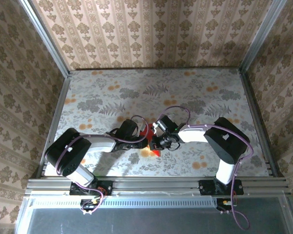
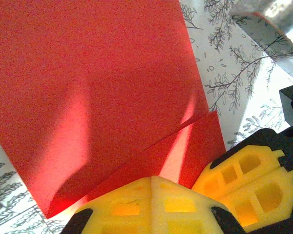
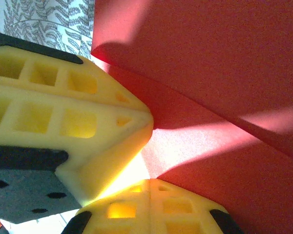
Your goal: Fold a paper plane with a square sheet of paper (fold left side to right side)
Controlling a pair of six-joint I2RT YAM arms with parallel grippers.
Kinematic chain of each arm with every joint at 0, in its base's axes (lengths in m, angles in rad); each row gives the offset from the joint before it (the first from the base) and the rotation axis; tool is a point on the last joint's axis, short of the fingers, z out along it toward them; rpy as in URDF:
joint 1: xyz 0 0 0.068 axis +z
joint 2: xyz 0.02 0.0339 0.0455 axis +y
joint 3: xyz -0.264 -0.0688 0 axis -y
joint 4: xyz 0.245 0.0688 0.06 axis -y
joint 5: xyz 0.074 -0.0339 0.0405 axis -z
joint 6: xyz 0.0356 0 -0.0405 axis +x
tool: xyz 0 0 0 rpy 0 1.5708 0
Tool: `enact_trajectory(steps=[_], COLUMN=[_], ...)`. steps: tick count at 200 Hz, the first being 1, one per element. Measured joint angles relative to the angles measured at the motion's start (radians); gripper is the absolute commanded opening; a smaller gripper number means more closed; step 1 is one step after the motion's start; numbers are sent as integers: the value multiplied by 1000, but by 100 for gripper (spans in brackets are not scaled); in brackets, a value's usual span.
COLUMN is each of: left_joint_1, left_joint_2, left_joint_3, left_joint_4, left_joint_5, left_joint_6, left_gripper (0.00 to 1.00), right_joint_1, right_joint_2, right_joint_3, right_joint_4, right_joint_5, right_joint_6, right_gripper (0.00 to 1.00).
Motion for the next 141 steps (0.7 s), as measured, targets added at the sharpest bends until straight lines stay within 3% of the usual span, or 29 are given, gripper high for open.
enact_trajectory(steps=[98, 141], left_joint_1=[-6, -9], left_joint_2=[0, -2], left_joint_3=[0, 0], left_joint_4=[-1, 2], left_joint_5=[7, 7], left_joint_6=[-14, -65], left_gripper=[0, 0], right_joint_1=[-29, -88], right_joint_2=[-201, -311], right_joint_3=[-180, -183], right_joint_4=[-82, -118], right_joint_5=[-8, -10], right_joint_6=[14, -19], right_gripper=[0, 15])
